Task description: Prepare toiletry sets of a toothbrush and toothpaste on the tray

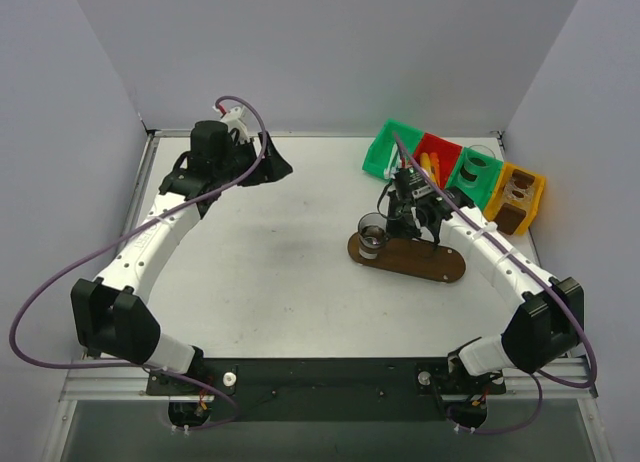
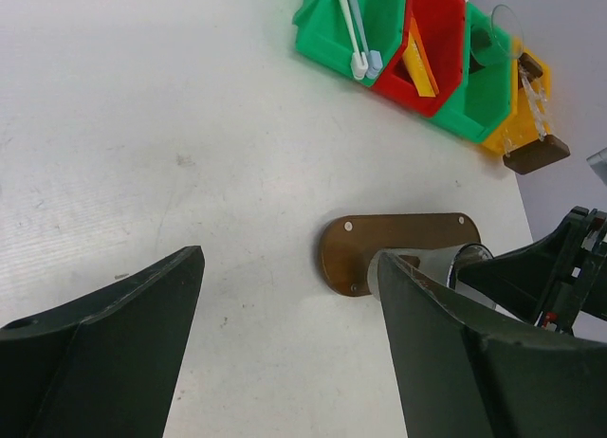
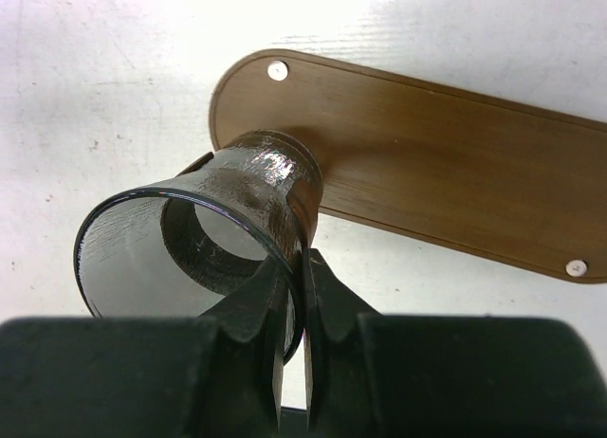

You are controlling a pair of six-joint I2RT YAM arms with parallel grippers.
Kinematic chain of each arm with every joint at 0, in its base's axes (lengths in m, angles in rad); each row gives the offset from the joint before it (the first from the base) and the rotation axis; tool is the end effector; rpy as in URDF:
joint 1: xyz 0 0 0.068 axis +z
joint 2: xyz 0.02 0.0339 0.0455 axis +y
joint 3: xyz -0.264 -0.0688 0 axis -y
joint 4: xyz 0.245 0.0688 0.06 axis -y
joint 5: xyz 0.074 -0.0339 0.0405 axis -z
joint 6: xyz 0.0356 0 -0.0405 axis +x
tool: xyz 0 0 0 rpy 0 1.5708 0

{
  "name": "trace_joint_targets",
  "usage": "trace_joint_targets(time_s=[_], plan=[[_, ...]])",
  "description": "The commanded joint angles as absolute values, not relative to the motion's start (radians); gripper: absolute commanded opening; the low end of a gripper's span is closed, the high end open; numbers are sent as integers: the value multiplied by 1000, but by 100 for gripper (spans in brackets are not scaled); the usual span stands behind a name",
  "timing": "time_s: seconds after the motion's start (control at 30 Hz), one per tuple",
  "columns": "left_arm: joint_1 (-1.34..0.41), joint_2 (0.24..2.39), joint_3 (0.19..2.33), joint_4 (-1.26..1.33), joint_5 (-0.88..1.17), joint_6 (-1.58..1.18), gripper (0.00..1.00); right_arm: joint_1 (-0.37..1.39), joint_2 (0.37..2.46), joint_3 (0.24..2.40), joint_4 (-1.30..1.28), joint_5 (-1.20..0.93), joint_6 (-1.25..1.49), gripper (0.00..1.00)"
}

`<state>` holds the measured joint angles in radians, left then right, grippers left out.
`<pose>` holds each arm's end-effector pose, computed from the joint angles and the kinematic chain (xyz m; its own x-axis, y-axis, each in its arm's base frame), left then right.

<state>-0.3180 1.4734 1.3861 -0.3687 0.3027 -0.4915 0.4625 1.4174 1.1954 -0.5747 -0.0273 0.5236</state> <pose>0.3202 -0.1166 0.3671 -0.6296 -0.2670 -0.7296 0.2898 0.7906 -0.5395 0.2756 0.1385 0.3006 -0.7857 0.1667 -0.5957 -0.0811 0.9269 0.3664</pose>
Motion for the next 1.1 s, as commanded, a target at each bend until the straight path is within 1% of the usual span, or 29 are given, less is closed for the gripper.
trace_joint_targets(time_s=[0.0, 0.23, 0.5, 1.07], plan=[[-321, 1419, 1370, -353, 296, -515, 84, 502, 1384, 1200, -442, -3, 542, 0], [-321, 1413, 1345, -344, 302, -531, 84, 548, 1437, 1224, -423, 54, 542, 0], [-321, 1417, 1342, -344, 307, -531, 84, 577, 1493, 1264, -420, 58, 532, 0], [-319, 1433, 1348, -347, 308, -525, 84, 577, 1557, 1304, -420, 77, 525, 0]])
